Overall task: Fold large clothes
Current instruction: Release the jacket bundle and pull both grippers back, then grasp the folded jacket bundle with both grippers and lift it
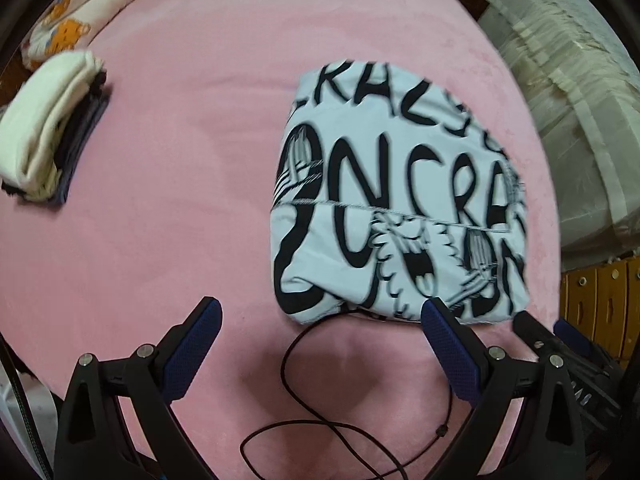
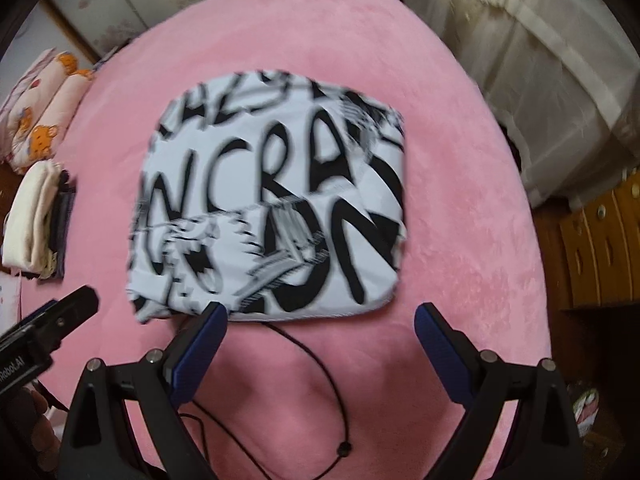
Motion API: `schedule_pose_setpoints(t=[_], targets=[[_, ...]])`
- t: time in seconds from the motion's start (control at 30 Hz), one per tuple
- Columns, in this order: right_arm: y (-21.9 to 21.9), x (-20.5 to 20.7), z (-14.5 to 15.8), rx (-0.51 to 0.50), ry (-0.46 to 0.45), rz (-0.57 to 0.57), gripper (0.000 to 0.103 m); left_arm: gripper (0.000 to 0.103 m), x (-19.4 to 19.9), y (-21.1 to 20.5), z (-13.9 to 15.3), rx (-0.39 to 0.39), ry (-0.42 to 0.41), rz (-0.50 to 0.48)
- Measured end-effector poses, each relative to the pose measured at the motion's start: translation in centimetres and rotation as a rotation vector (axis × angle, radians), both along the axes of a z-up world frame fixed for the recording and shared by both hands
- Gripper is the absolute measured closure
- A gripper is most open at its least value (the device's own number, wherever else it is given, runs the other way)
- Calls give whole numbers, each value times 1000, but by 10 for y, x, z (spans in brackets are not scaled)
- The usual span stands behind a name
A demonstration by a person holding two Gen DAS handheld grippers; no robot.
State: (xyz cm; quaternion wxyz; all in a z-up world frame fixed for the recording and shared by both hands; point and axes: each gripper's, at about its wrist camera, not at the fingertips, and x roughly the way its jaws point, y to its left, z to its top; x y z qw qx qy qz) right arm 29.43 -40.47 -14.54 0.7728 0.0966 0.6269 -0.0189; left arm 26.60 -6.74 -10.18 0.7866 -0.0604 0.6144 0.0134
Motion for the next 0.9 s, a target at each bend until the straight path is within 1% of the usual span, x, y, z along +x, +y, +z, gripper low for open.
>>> schedule_pose_setpoints(t=[0.07,0.13,0.23,0.3,0.37,0.4,0.47,0.5,0.57,0.67,0.7,0.73,0.83,0.9], targets=[[-15,2,-14,15,24,-40,8,4,4,3,-13,-16,20,8],[-35,5,-29,53,53,-105,8,4,11,8,-28,-26,50,31],[-65,12,-54,166,98,-197,8,4,24,19,-47,-62,83,72],[-82,19,-70,235,119,-236,8,4,35,26,-58,-87,102,94],[-97,29,-87,314,112,-245,8,4,46,29,-65,-122,100,76],[-102,33,-92,338,105,-248,8,4,53,30,-70,-152,94,63],[-114,43,-107,427,93,-249,8,4,66,35,-80,-198,101,61],[-120,52,-118,488,98,-240,8,4,73,40,-86,-224,115,65],[-127,65,-131,557,94,-230,8,5,86,47,-96,-265,141,81],[-133,85,-144,656,97,-213,8,14,108,57,-110,-341,162,101],[-133,93,-149,686,101,-205,8,15,116,58,-114,-377,163,107],[-133,99,-151,704,102,-193,8,16,124,59,-116,-388,162,112],[-123,117,-155,739,100,-131,8,16,142,56,-121,-364,166,103],[-115,127,-155,771,84,-79,8,16,150,55,-124,-359,155,94]])
